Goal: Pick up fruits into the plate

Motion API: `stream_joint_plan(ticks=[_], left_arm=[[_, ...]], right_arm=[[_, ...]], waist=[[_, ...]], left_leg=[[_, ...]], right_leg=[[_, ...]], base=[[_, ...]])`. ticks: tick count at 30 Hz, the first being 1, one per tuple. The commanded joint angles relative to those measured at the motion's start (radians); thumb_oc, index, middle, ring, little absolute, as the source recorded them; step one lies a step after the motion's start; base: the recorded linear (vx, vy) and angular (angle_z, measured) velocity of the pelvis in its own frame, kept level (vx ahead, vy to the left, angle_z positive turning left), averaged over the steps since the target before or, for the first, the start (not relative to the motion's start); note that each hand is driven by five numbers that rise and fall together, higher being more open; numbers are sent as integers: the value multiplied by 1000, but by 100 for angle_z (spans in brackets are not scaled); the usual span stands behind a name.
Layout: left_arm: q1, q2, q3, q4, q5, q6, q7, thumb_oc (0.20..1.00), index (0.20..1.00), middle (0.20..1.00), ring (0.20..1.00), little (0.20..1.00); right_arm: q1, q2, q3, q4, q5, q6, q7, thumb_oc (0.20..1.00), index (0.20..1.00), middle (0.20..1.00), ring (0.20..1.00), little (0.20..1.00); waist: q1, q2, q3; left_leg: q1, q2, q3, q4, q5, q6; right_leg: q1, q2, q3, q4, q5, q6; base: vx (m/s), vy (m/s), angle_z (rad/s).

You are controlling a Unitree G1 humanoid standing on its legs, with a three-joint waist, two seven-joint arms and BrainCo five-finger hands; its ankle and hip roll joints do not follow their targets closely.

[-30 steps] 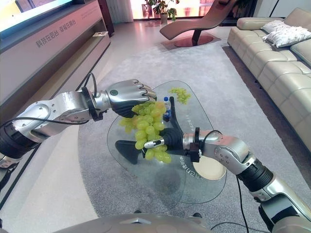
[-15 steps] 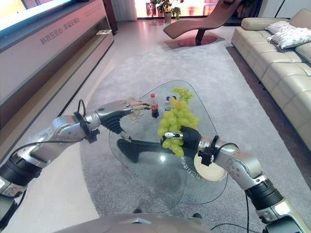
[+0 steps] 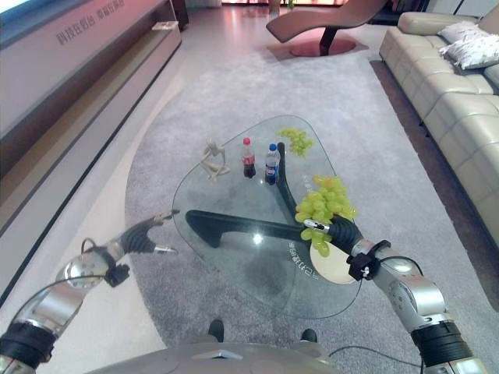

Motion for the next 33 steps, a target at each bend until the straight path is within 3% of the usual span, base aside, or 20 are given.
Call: stream_joint_plan(ticks=[1,10,17,23,33], left_arm=[[-80,-23,12,125,-63,-22,116,1000,1000,1000,1000,1000],[-226,-186,-81,507,-130,8,297,1000,1000,1000,1000,1000],[-319,-259,-157,657,-161,15,380,1000,1000,1000,1000,1000],[-353,-269,-208,657,-185,14,406,1000,1000,1000,1000,1000],[-387,-254,-272,567,-227,-5,405,1000,1000,1000,1000,1000]], right_arm=[[-118,-9,-47,28,-15,-146,-66,200,200,200,200,200],[-323,-14,8,228,-77,-184,-237,200,200,200,200,200],[-563,-108,31,445,-168,-185,-333,200,200,200,200,200],[-696,-142,89,576,-211,-167,-395,200,200,200,200,200],[-850,-167,167,733,-296,-89,-511,200,200,200,200,200]], waist=[[9,-21,57],[0,-4,220],[-17,36,344],[-23,62,344],[-6,113,344]], left_leg=[[47,-31,66,35,-143,26],[-93,-32,52,85,-127,27],[-207,-49,25,101,-95,22],[-331,-62,10,119,-79,27],[-443,-85,12,136,-63,34]], right_leg=[[15,-2,24,23,-61,3],[-114,2,44,46,-34,-1],[-248,6,51,94,-21,-15],[-399,14,54,149,-23,-29],[-530,10,46,194,-25,-39]], base=[[-190,-123,3],[-171,-75,1],[-143,-21,-3],[-49,2,-9],[-24,7,-7]])
